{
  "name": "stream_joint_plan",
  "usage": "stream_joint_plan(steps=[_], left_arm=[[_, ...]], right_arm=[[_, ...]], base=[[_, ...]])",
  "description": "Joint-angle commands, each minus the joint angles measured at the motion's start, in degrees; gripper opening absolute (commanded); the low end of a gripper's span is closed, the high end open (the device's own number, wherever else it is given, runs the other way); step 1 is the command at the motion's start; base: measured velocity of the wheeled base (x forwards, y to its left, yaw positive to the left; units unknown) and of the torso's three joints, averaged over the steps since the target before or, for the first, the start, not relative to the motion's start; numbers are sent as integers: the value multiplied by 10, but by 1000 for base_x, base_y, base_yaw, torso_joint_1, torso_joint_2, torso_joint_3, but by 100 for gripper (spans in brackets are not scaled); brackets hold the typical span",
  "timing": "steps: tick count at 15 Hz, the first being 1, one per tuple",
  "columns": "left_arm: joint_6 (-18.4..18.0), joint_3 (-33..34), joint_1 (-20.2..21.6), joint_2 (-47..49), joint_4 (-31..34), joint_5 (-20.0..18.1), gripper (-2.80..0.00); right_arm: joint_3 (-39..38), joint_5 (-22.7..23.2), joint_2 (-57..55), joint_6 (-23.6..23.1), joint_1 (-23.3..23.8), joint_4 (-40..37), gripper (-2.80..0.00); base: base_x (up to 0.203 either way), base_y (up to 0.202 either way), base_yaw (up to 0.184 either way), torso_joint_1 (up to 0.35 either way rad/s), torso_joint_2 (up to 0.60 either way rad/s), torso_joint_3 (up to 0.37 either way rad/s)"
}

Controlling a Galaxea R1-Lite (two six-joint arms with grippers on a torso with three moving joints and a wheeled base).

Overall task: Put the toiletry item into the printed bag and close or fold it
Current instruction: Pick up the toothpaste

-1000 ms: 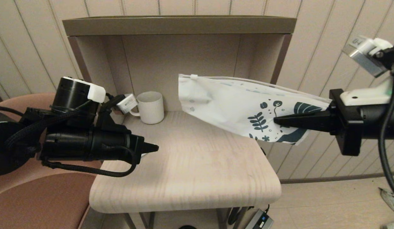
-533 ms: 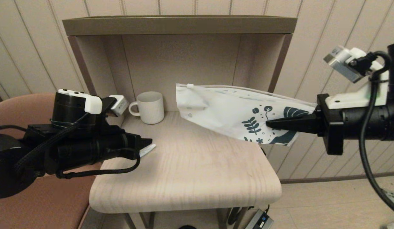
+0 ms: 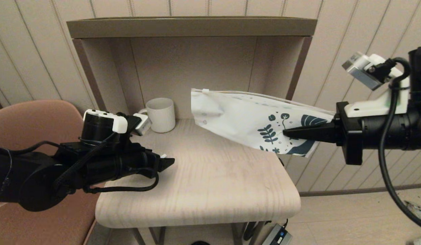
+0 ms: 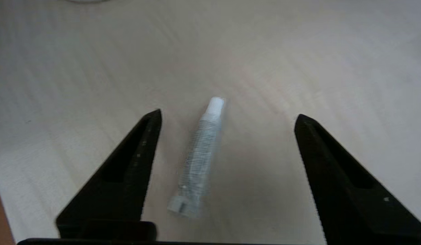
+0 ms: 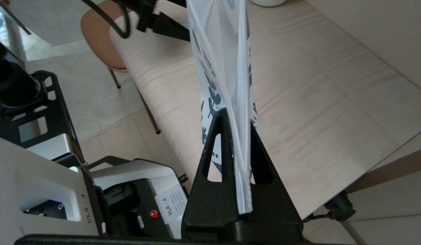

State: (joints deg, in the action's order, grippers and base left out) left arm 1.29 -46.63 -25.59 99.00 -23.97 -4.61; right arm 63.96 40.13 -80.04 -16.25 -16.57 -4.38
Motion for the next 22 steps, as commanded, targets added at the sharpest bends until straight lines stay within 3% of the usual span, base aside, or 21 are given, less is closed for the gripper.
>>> stream_joint_plan(steps=[1, 10, 11, 13, 22], left_arm=[[-11, 1, 18, 25, -5, -5, 0], [-11, 18, 25, 18, -6, -14, 0], [-11, 20, 24, 17, -6, -15, -280], [-14, 29, 16, 8, -5, -35, -280], [-9, 24, -17, -2, -1, -40, -280]], right_arm=[[-1, 4, -2, -1, 0, 0, -280], [0, 9, -5, -1, 0, 0, -280], [1, 9, -5, -1, 0, 0, -280], [2, 9, -6, -1, 0, 0, -280], [-3, 9, -8, -1, 1, 12, -280]], base=[[0, 0, 0, 0, 0, 0], [0, 0, 0, 0, 0, 0], [0, 0, 0, 0, 0, 0], [0, 0, 0, 0, 0, 0], [0, 0, 0, 0, 0, 0]])
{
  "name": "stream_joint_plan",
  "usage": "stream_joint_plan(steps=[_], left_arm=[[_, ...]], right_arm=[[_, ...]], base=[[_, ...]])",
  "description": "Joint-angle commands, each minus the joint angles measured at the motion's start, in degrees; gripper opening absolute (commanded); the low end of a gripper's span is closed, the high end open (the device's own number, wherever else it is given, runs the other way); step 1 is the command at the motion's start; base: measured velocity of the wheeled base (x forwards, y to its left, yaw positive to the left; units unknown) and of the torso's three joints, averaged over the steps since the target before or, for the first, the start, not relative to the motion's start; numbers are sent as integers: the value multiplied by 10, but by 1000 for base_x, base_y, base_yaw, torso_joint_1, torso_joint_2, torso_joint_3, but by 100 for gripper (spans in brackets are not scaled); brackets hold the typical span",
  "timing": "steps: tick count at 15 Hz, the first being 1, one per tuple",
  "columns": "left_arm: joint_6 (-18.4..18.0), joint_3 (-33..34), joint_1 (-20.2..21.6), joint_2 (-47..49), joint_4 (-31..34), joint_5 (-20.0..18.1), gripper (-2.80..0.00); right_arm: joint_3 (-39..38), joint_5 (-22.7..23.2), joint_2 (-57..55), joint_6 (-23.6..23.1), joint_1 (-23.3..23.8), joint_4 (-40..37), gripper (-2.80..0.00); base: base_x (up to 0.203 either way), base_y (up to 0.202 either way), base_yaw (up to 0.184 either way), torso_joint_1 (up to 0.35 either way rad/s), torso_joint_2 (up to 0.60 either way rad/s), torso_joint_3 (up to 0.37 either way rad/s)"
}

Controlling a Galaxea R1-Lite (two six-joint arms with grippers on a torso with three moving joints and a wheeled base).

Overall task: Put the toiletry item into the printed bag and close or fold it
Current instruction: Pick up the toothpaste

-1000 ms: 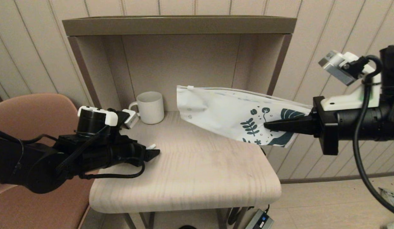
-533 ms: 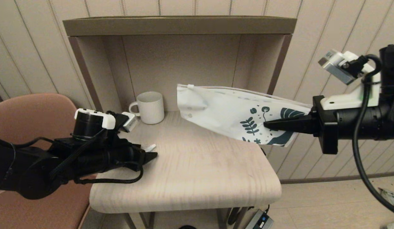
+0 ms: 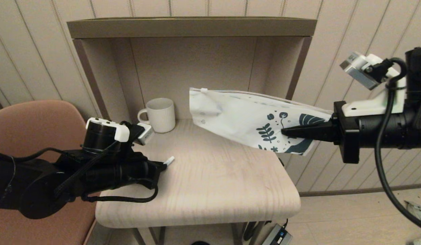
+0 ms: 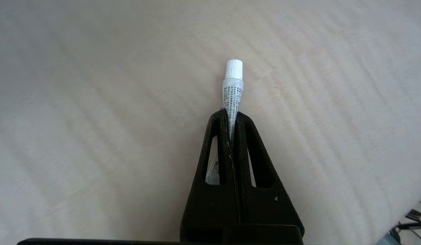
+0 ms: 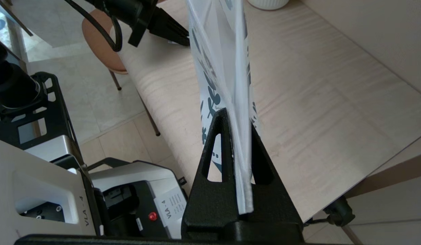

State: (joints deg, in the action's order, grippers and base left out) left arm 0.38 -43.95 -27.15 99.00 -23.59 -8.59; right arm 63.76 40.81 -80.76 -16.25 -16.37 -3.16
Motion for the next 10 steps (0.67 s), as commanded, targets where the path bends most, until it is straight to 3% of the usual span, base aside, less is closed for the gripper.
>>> stream_joint_plan(steps=[1, 5, 8, 10], left_arm=[[1, -12, -1, -5, -5, 0, -280], [1, -60, 9, -39, 7, 0, -280], [7, -156, 16, -67, 83, -2, -280], [8, -236, 16, -79, 156, -22, -280]], right_arm=[[-5, 3, -3, -2, -2, 1, -280], [-43, 2, -8, -22, -6, 38, -280], [-116, -21, -23, -39, -4, 219, -280], [-139, -92, -50, -56, -16, 321, -280]], base=[[0, 0, 0, 0, 0, 0], [0, 0, 0, 0, 0, 0], [0, 0, 0, 0, 0, 0], [0, 0, 0, 0, 0, 0]])
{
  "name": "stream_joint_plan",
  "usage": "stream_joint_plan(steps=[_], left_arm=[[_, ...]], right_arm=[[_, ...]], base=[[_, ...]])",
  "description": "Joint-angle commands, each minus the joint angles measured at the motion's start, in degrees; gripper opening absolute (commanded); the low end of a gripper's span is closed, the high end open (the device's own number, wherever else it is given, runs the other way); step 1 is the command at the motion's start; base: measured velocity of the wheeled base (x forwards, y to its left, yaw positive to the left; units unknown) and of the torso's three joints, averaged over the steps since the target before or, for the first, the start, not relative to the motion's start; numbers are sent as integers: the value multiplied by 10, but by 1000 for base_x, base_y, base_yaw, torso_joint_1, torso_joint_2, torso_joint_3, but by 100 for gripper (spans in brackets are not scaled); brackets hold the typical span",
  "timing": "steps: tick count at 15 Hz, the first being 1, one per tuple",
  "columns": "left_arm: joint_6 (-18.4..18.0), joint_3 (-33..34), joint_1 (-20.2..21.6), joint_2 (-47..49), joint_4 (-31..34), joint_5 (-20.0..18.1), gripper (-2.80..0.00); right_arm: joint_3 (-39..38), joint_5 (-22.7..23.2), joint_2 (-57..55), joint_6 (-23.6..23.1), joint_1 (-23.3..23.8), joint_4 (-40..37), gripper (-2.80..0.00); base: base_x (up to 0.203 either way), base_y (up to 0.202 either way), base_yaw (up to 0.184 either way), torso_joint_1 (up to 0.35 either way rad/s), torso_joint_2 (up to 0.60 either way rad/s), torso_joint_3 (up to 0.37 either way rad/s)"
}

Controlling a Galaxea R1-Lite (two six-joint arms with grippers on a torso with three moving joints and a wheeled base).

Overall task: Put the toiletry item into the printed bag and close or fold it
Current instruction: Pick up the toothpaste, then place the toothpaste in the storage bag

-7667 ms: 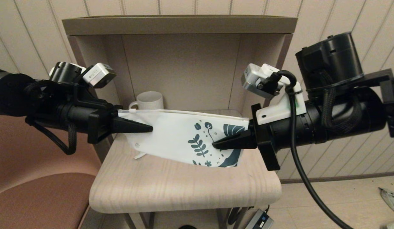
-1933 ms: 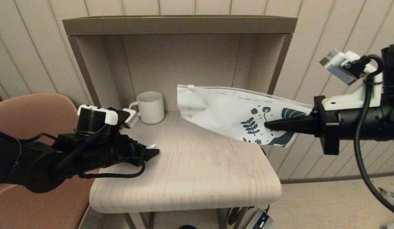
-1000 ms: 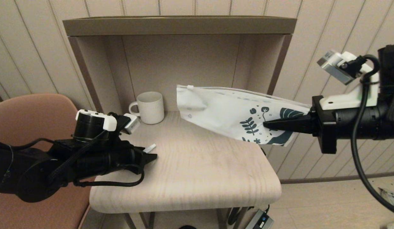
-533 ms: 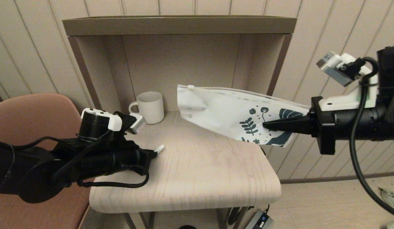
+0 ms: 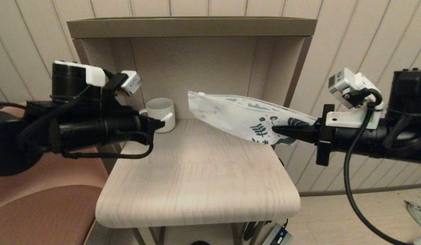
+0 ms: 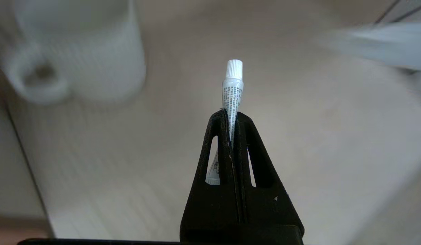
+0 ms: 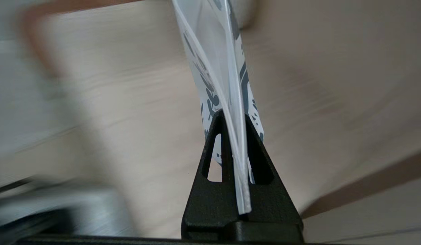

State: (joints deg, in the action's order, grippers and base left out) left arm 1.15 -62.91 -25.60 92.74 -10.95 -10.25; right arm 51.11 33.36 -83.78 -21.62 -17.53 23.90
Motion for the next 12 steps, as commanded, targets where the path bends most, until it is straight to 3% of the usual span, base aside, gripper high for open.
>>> stream_joint_plan(steps=[1, 5, 7, 10, 12], left_arm=[[1, -88, 1, -19, 65, -19, -280], [1, -221, 0, -8, 175, -66, -280], [1, -271, -14, 12, 226, -98, -280], [-5, -311, -53, 49, 269, -114, -280], [-29, -334, -69, 59, 303, -143, -280]], right_arm=[[-20, -28, -23, -26, -12, 55, -280], [-59, -39, -42, -89, -42, 54, -280], [-58, -55, -54, -96, -66, 37, -280], [-49, -57, -71, -96, -76, 31, -280], [-47, -56, -86, -95, -75, 35, -280]], base=[[0, 0, 0, 0, 0, 0], [0, 0, 0, 0, 0, 0], [0, 0, 0, 0, 0, 0], [0, 0, 0, 0, 0, 0], [0, 0, 0, 0, 0, 0]])
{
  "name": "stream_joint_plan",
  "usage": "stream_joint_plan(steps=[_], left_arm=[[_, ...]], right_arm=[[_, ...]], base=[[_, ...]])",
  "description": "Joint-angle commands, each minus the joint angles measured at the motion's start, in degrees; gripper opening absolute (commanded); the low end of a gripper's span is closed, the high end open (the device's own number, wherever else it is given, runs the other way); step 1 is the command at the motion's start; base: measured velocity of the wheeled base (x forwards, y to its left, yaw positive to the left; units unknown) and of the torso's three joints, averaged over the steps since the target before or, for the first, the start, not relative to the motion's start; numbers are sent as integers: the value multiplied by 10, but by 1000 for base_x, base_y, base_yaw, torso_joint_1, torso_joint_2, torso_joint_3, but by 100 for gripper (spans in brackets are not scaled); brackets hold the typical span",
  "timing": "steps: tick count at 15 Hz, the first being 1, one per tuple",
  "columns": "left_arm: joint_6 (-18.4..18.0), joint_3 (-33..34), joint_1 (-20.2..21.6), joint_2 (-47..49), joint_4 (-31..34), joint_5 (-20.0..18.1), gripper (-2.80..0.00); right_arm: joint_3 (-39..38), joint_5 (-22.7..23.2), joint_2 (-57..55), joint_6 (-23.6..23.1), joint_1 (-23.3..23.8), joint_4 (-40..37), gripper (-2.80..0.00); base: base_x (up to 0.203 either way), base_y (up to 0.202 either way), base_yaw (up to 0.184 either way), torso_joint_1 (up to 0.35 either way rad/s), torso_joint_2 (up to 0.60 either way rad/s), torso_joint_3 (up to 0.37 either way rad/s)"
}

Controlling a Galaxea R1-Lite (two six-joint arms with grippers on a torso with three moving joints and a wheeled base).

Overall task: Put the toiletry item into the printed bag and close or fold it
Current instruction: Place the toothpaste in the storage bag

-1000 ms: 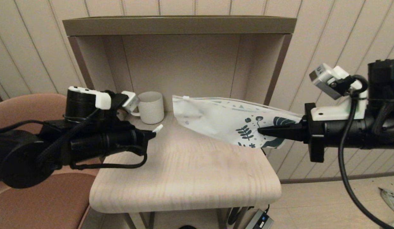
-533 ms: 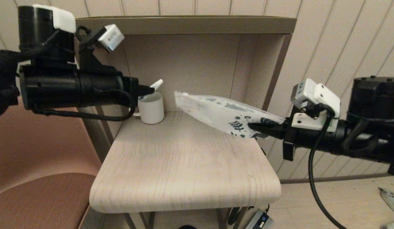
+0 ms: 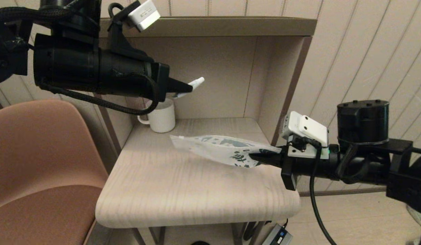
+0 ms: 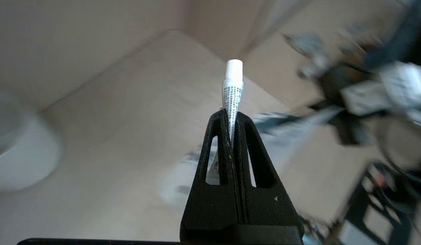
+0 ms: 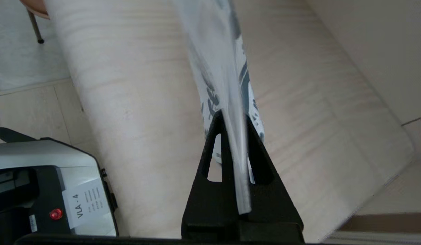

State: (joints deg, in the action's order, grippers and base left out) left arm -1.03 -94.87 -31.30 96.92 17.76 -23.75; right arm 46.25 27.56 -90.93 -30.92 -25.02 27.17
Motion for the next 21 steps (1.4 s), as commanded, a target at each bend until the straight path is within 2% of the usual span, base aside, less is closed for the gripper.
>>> stream_joint_plan(steps=[1, 4, 5, 6, 8, 12, 15, 21], left_arm=[[-39, -23, -20, 18, 50, -21, -280], [-179, -57, -25, 30, 164, -66, -280], [-213, -76, -25, 35, 200, -69, -280], [-230, -92, -25, 39, 225, -72, -280], [-252, -98, -25, 44, 235, -91, -280], [-274, -104, -38, 92, 227, -99, -280], [-277, -123, -53, 121, 214, -114, -280], [-271, -92, -54, 136, 203, -130, -280]], right_arm=[[2, 4, -21, 0, 1, 5, -280], [16, 15, -29, 6, 4, 6, -280], [16, 17, -35, 9, 3, 7, -280], [14, 18, -38, 9, 3, 7, -280], [12, 19, -49, 10, 2, 7, -280], [15, 38, -54, 11, 1, 6, -280], [28, 38, -65, 33, 0, 6, -280], [37, 38, -67, 40, 0, 6, -280]], base=[[0, 0, 0, 0, 0, 0], [0, 0, 0, 0, 0, 0], [0, 0, 0, 0, 0, 0], [0, 0, 0, 0, 0, 0], [0, 0, 0, 0, 0, 0], [0, 0, 0, 0, 0, 0], [0, 0, 0, 0, 0, 0], [0, 0, 0, 0, 0, 0]])
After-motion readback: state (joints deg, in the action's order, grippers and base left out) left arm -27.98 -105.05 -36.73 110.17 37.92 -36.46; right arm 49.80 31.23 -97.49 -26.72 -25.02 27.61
